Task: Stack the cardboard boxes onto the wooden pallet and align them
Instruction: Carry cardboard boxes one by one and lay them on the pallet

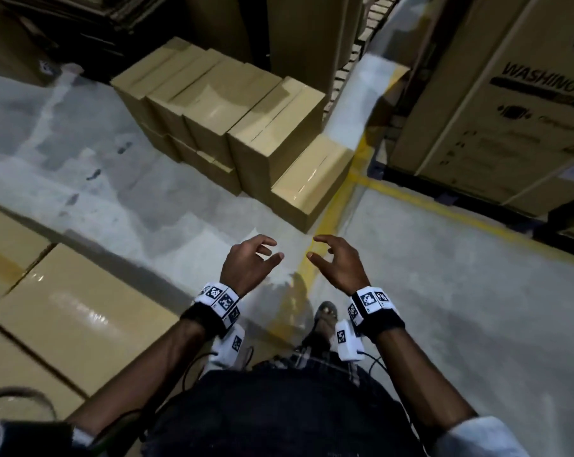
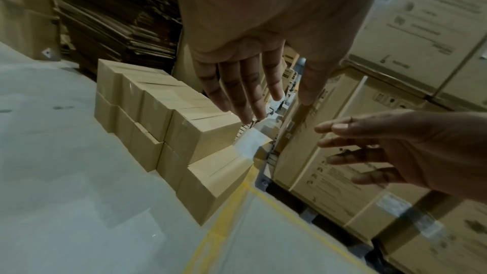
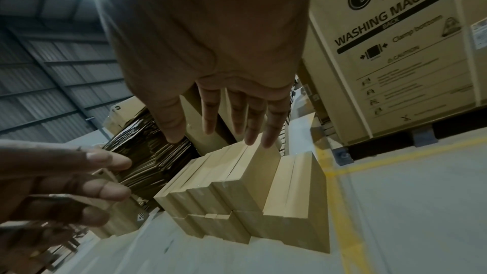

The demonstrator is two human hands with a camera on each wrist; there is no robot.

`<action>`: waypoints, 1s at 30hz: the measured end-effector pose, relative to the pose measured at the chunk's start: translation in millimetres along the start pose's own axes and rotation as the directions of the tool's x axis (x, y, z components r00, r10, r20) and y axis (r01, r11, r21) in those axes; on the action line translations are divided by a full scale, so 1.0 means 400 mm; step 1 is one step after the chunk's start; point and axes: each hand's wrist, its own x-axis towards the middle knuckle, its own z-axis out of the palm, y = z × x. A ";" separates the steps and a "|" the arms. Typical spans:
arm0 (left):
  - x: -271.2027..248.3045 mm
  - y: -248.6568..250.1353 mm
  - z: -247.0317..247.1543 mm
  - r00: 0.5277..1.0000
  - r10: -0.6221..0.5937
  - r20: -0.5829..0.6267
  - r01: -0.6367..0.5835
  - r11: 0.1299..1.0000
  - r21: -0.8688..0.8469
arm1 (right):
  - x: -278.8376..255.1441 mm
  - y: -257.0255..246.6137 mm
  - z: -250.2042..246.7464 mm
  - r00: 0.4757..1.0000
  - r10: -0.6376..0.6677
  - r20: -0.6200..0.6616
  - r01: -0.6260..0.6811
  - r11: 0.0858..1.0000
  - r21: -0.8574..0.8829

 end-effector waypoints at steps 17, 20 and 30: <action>0.813 0.114 -0.092 0.992 -0.115 -0.045 0.116 0.992 0.038 | 0.810 -0.117 -0.121 0.987 -0.048 0.154 0.050 0.999 -0.015; 0.984 0.078 -0.152 0.994 -0.104 -0.042 0.107 0.991 0.080 | 0.961 -0.166 -0.088 0.985 -0.012 0.175 0.028 0.996 -0.089; 1.492 -0.103 -0.331 0.965 -0.207 0.161 0.174 0.965 0.198 | 1.438 -0.292 0.098 0.931 0.297 0.213 -0.265 0.950 -0.166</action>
